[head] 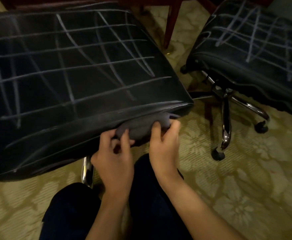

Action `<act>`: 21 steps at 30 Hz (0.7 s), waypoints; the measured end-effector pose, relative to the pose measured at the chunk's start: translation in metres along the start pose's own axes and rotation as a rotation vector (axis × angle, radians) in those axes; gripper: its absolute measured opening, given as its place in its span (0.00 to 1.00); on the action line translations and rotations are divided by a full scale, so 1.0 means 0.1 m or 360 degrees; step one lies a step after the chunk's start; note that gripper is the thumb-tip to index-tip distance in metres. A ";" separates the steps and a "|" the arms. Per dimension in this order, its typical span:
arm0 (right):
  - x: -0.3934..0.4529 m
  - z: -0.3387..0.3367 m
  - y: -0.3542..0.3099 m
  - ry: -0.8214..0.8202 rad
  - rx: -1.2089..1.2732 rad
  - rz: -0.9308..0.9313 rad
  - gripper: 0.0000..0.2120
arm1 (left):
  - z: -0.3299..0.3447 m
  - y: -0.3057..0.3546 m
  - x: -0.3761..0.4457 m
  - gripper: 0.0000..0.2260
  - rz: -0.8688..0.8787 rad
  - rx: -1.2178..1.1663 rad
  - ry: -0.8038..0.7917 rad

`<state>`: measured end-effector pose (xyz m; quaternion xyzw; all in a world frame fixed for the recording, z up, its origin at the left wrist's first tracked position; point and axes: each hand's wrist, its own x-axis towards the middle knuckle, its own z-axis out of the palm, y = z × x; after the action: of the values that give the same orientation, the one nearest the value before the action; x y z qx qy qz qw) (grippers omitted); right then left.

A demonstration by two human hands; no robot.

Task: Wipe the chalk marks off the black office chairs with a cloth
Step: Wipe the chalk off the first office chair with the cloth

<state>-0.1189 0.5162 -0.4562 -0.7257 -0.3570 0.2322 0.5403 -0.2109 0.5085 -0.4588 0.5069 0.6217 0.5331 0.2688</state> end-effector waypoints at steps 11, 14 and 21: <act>0.82 -0.36 0.27 0.0267 0.0148 0.0310 0.03 | 0.92 0.38 -0.11 0.05 0.0085 -0.0055 -0.0448; 0.69 -0.26 0.25 0.0285 0.0141 0.0268 0.04 | 0.80 0.29 -0.10 0.04 0.0036 -0.0134 -0.0338; 0.29 -0.15 0.30 -0.0047 0.0037 0.0004 0.03 | 0.35 0.04 -0.19 0.03 -0.0159 -0.0210 -0.0067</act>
<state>-0.0809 0.5244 -0.4785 -0.7164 -0.3613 0.2477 0.5431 -0.1720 0.5045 -0.4695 0.4674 0.6041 0.5480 0.3409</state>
